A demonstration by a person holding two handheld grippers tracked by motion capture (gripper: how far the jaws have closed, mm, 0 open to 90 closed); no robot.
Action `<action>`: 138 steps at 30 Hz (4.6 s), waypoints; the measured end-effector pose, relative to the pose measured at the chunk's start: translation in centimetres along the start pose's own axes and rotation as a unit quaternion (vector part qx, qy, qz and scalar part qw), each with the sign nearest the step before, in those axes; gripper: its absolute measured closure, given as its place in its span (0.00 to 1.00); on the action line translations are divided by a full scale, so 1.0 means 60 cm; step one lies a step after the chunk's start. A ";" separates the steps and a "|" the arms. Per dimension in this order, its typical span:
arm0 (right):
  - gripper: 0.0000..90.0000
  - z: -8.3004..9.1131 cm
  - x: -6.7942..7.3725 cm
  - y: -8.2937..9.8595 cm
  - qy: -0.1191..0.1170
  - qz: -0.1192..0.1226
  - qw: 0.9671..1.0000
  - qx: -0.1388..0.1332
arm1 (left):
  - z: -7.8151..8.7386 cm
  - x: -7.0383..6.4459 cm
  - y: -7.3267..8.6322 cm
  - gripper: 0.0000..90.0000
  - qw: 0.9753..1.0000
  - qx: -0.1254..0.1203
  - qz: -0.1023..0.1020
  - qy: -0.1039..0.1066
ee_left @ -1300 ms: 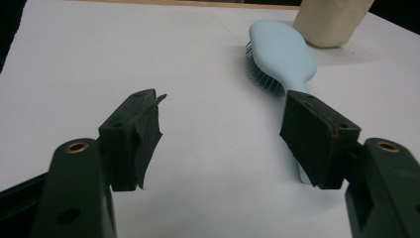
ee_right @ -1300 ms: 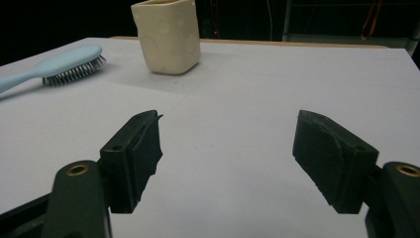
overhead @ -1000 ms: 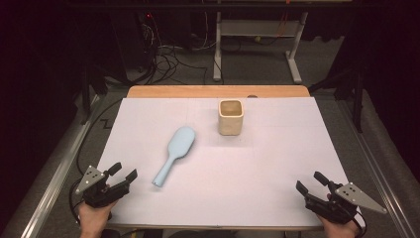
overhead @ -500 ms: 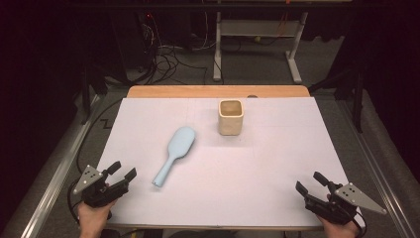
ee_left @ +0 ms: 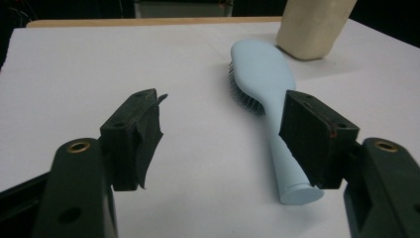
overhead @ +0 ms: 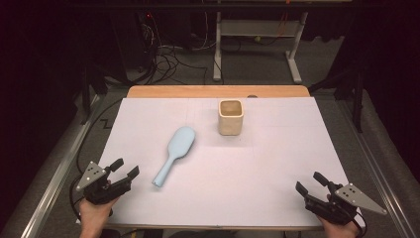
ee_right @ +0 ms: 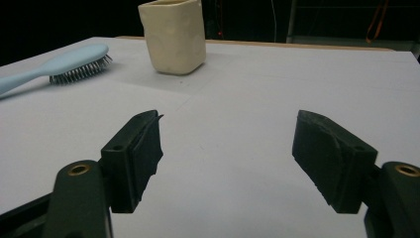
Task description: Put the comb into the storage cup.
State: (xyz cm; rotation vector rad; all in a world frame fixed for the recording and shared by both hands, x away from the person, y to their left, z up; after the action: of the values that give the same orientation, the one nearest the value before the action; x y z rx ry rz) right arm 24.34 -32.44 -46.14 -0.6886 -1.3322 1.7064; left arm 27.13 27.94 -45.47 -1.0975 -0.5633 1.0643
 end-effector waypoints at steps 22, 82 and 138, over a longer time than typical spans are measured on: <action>0.31 0.000 0.001 0.000 -0.002 0.002 1.000 -0.002 | -0.030 -0.029 -0.019 0.38 0.999 0.026 -0.023 0.020; 0.31 -0.001 0.003 0.000 -0.012 0.007 1.000 0.002 | -0.118 -0.084 -0.076 0.38 0.996 0.043 -0.028 0.070; 0.32 -0.003 0.005 0.001 -0.016 0.015 1.000 0.007 | -0.217 -0.098 -0.107 0.47 0.925 0.372 -0.077 -0.004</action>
State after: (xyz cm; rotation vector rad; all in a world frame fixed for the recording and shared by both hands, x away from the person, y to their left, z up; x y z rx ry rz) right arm 24.36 -32.10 -46.21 -0.6789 -1.3366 1.7570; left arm 37.81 16.58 -44.00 -0.3722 -0.2028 1.0145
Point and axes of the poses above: each handheld gripper's, and its own axes: z roughly backward along the jaws, y roughly out of its underside, x roughly to its left, the point moved 1 cm from there along -z, roughly forward along the jaws, and after that the axes turned 3 degrees about -y, right-handed, at the moved point
